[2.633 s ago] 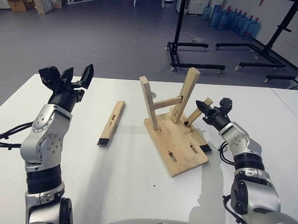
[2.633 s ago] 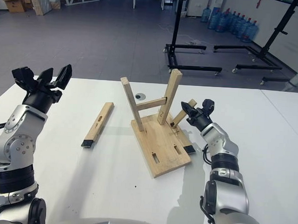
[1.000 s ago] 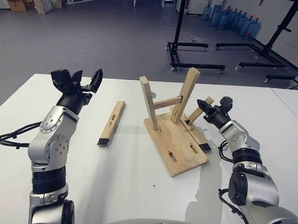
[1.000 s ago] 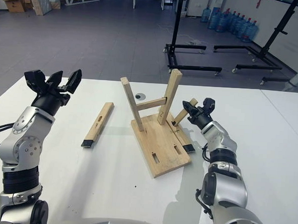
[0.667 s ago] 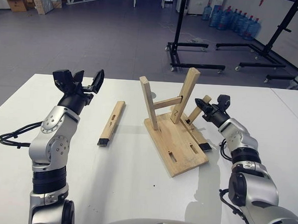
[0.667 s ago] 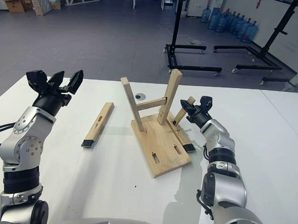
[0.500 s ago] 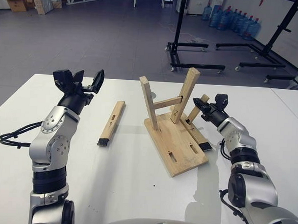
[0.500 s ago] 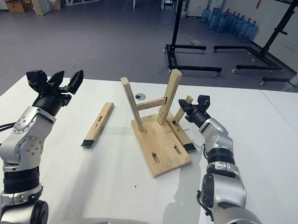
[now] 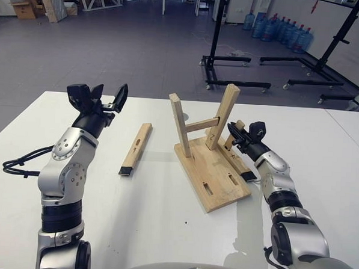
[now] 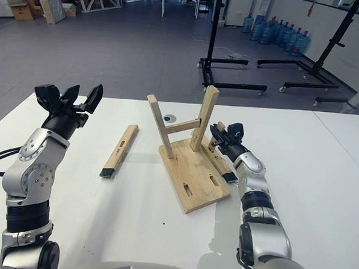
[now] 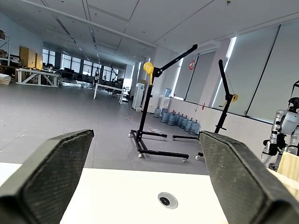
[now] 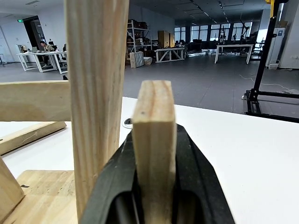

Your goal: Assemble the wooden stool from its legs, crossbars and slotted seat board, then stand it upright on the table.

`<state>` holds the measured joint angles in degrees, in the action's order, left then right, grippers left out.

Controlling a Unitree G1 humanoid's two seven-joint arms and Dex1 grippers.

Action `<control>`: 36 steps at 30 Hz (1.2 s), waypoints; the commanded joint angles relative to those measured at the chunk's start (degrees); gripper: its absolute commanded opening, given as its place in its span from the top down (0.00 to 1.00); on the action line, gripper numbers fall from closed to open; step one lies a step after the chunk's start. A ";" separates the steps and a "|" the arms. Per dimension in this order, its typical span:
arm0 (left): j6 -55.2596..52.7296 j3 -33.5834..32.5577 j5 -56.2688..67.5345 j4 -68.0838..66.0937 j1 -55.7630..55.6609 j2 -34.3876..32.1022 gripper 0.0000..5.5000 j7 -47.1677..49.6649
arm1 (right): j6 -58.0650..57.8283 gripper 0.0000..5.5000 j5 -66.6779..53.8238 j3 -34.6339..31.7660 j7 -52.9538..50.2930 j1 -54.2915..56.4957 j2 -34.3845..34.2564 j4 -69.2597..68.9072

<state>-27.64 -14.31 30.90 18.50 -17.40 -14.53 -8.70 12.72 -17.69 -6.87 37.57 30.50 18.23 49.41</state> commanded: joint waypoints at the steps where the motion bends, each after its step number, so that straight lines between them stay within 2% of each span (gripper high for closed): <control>1: 0.47 0.46 -0.85 -0.35 0.53 0.01 0.25 -0.40 | -7.80 0.93 4.35 2.97 -0.39 -6.73 -0.97 6.35; 3: 0.60 0.47 -0.95 -0.36 0.56 0.04 0.25 -0.42 | -9.01 0.93 3.27 2.61 0.03 -6.07 -0.96 3.97; 4: 0.65 0.46 -0.96 -0.35 0.60 0.04 0.25 -0.43 | -9.54 0.86 2.83 2.37 -0.03 -5.77 -0.91 3.10; 14: 1.19 0.85 -1.86 -0.87 0.89 0.11 0.25 -0.82 | -15.41 0.55 0.79 -1.27 -0.40 -3.07 0.40 -3.49; 17: 1.11 0.61 -1.83 -0.88 0.87 -0.03 0.25 -0.88 | -19.42 0.45 -0.36 -1.99 1.30 -4.05 3.48 -11.66; 20: 0.96 0.03 -1.71 -0.71 0.99 -0.40 0.25 -0.94 | -26.86 0.45 -3.87 -3.70 3.60 -6.40 7.54 -25.17; 24: 0.98 -0.63 -1.73 -0.85 0.91 -0.80 0.25 -1.07 | -40.19 0.45 -15.73 -10.46 1.66 -5.81 10.71 -43.74; 26: 1.00 -0.59 -1.85 -0.86 0.84 -0.75 0.25 -1.04 | -45.25 0.45 -21.76 -13.76 -3.28 -3.60 9.17 -49.63; 29: 0.99 -0.51 -2.05 -0.85 0.71 -0.54 0.25 -0.90 | -48.64 0.45 -24.55 -17.07 -18.92 2.06 3.94 -53.65; 33: 0.92 -0.09 -2.40 -0.72 0.88 -0.11 0.25 -0.93 | -50.54 0.45 -11.86 -12.46 -46.60 8.12 -5.50 -57.14; 36: 0.87 0.38 -2.57 -0.63 0.86 0.24 0.25 -0.85 | -52.18 0.45 -3.98 -7.13 -54.64 7.52 -8.46 -59.00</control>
<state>-26.51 -14.29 28.70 17.72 -16.54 -14.38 -9.78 -37.77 -25.12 -16.40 -13.52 37.30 10.94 -8.14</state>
